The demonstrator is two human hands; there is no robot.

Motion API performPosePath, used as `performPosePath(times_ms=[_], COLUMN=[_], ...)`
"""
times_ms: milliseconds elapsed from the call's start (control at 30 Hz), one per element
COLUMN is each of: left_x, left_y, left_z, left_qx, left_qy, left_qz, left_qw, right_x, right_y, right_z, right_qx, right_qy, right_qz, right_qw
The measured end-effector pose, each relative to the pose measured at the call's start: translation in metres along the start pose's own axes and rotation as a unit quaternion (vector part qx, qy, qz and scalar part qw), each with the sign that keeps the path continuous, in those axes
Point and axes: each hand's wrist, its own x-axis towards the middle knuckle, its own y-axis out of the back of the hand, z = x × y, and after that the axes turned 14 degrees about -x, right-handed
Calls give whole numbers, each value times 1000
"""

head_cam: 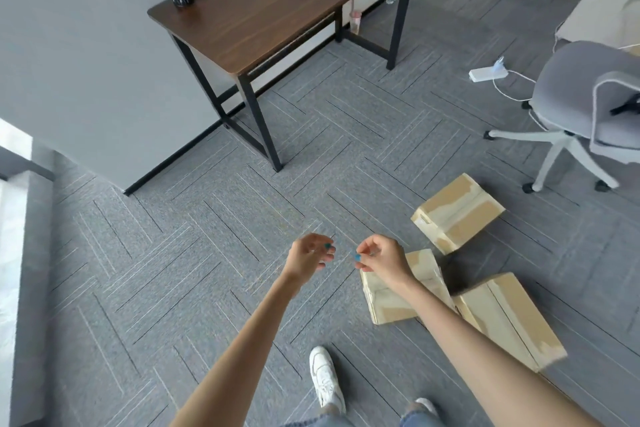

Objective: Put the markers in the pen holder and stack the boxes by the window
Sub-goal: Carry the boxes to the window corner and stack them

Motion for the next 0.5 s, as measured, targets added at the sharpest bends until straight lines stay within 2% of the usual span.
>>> performPosePath(times_ms=[233,500], left_x=[-45,-82], left_y=[-111,-233], left_z=[-27,-81], left_qx=[0,-52], left_qy=[7,14], left_qz=[13,46], left_qw=[1000,997], right_x=[-48,-77], right_y=[76,142], right_z=[89,191], right_qx=[-5,-29], right_qy=[-9,-12], right_qz=[-13,-29], right_qw=[1000,999])
